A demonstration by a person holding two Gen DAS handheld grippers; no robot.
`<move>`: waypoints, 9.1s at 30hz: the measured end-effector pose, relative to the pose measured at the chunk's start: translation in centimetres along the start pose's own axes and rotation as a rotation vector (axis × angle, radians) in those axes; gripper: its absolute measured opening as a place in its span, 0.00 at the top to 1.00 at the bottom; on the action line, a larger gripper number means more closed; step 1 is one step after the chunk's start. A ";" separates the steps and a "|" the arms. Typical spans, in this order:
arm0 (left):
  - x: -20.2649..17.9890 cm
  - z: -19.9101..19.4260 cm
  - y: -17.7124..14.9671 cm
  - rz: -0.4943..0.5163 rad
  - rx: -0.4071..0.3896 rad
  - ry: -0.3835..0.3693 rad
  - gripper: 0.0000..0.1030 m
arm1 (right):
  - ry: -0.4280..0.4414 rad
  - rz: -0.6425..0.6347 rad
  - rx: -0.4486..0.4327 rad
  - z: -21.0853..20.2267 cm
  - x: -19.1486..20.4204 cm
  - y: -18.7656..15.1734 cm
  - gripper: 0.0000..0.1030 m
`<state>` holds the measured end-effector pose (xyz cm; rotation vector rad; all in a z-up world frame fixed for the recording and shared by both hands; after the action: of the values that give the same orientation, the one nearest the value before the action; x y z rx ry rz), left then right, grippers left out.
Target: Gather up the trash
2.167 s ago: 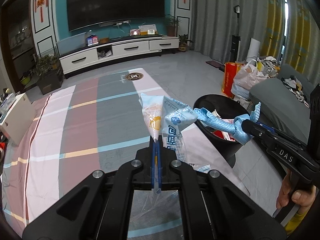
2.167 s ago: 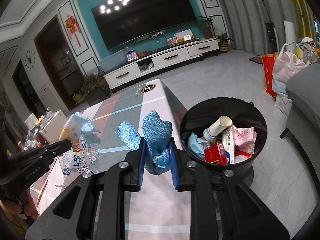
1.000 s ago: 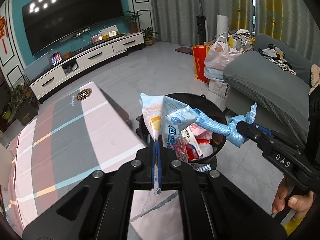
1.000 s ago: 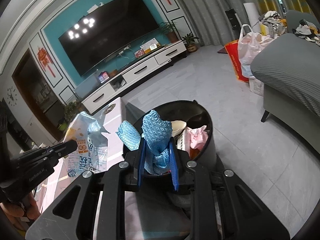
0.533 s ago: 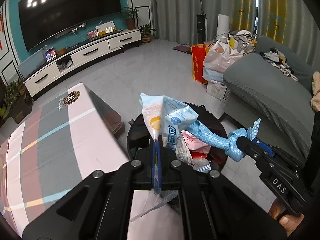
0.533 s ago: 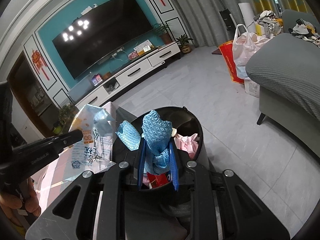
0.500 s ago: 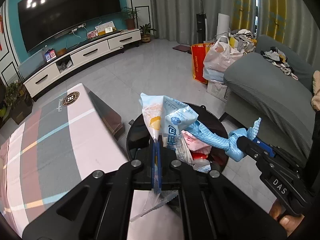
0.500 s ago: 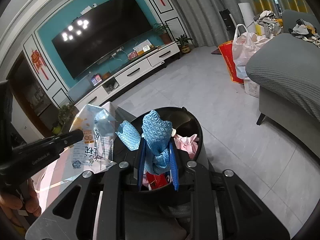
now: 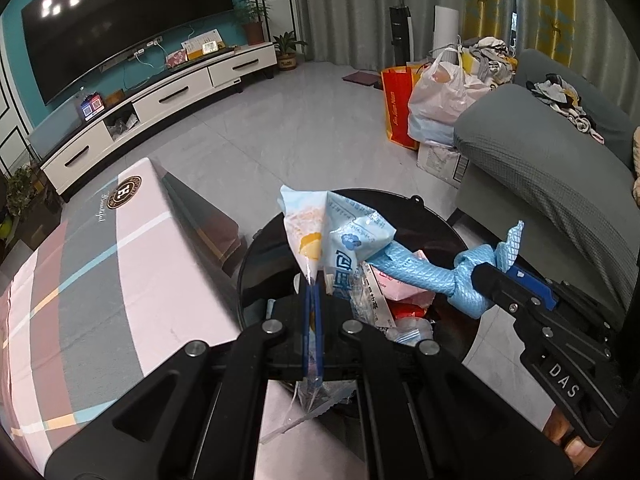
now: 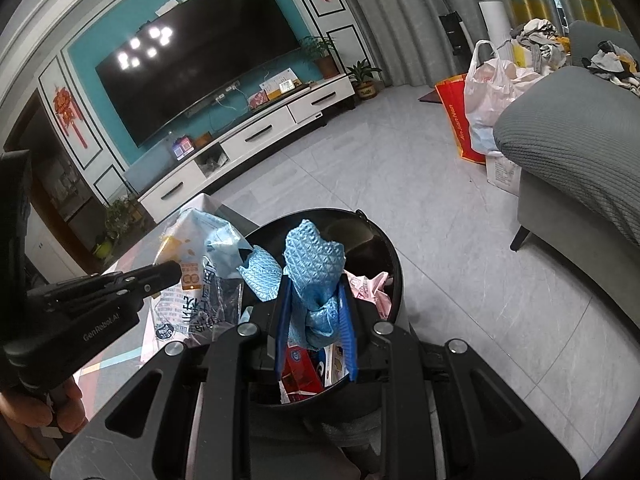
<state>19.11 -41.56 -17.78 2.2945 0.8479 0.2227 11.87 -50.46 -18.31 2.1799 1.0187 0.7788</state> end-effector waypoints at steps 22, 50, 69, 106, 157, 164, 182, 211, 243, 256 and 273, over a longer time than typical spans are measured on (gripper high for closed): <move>0.5 2.3 -0.3 0.004 0.048 0.011 0.97 | -0.023 -0.032 0.028 1.7 0.6 -0.3 0.78; 0.0 3.7 -0.8 0.011 0.085 0.019 0.97 | -0.037 -0.057 0.046 2.8 0.6 -0.8 0.78; 0.1 4.6 -1.3 0.011 0.109 0.027 0.97 | -0.045 -0.067 0.063 3.4 0.3 -1.3 0.77; 0.3 5.7 -2.1 0.020 0.154 0.058 0.97 | -0.050 -0.082 0.090 4.1 0.5 -2.1 0.77; 0.7 5.8 -3.1 0.017 0.178 0.069 0.70 | -0.053 -0.077 0.114 4.3 1.0 -2.1 0.71; 0.6 5.6 -3.0 0.025 0.173 0.069 0.65 | -0.054 -0.075 0.109 4.2 1.0 -1.9 0.70; 0.8 4.7 -2.6 0.019 0.157 0.070 0.52 | -0.063 -0.070 0.102 3.7 0.5 -1.5 0.64; 1.8 -0.9 -2.1 -0.023 0.080 0.097 0.10 | -0.129 -0.061 0.076 -0.5 -0.4 -0.7 0.29; 0.0 -20.5 -3.3 -0.076 -0.115 0.147 0.03 | -0.229 -0.268 0.036 -15.1 4.2 0.1 0.03; -1.5 -27.8 -3.1 -0.090 -0.203 0.174 0.03 | -0.235 -0.294 -0.044 -21.1 6.1 0.9 0.03; -0.7 -26.6 -5.7 -0.124 -0.151 0.201 0.03 | -0.262 -0.316 -0.023 -20.5 6.2 -0.7 0.03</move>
<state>5.85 -24.55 -1.24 2.0948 1.0346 0.4520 0.22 -39.50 -4.02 1.9697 1.1694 0.3481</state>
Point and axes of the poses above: each gripper's, at about its wrist camera, not at the fingertips, and z roughly the way its jaws point, x to its left, y to its top, the point moved 10 cm from there along z, roughly the way its jaws point, and after that the axes turned 13 degrees about -y, right-handed, at the moved point
